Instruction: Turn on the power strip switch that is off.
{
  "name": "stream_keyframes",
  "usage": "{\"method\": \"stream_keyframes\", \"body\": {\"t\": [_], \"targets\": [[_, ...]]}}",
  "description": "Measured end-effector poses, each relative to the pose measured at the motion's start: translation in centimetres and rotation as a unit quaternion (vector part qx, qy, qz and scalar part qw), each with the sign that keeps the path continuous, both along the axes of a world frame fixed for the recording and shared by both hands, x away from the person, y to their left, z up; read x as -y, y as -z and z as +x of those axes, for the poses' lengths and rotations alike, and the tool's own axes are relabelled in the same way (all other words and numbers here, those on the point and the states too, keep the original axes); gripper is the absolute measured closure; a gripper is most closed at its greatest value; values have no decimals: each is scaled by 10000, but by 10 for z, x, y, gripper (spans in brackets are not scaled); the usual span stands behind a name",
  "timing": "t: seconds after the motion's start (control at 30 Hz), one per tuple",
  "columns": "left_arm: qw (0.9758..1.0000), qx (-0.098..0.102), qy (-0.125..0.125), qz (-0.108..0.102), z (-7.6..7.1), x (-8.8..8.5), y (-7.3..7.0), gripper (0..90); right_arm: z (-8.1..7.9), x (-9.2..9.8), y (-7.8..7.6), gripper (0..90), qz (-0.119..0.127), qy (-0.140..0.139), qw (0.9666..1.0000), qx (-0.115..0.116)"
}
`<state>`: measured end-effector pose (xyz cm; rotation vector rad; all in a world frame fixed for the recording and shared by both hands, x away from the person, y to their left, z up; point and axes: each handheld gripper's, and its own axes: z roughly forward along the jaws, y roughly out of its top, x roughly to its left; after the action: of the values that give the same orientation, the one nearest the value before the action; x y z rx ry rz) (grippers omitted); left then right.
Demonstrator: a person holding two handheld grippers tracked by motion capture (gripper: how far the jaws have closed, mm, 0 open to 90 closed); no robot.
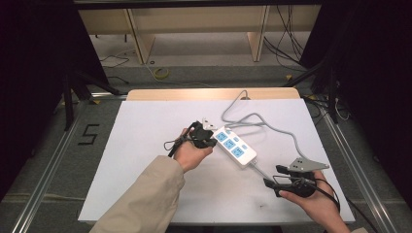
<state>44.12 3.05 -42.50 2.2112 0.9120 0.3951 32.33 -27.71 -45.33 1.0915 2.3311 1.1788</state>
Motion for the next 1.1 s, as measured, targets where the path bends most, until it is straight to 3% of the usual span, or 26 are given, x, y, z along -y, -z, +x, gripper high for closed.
{"method": "stream_keyframes", "body": {"t": [1.1], "targets": [[9998, -82, 126, 111, 22, 30, 0, 898, 0, 1, 0, 307, 26, 2, 10000, -34]]}}
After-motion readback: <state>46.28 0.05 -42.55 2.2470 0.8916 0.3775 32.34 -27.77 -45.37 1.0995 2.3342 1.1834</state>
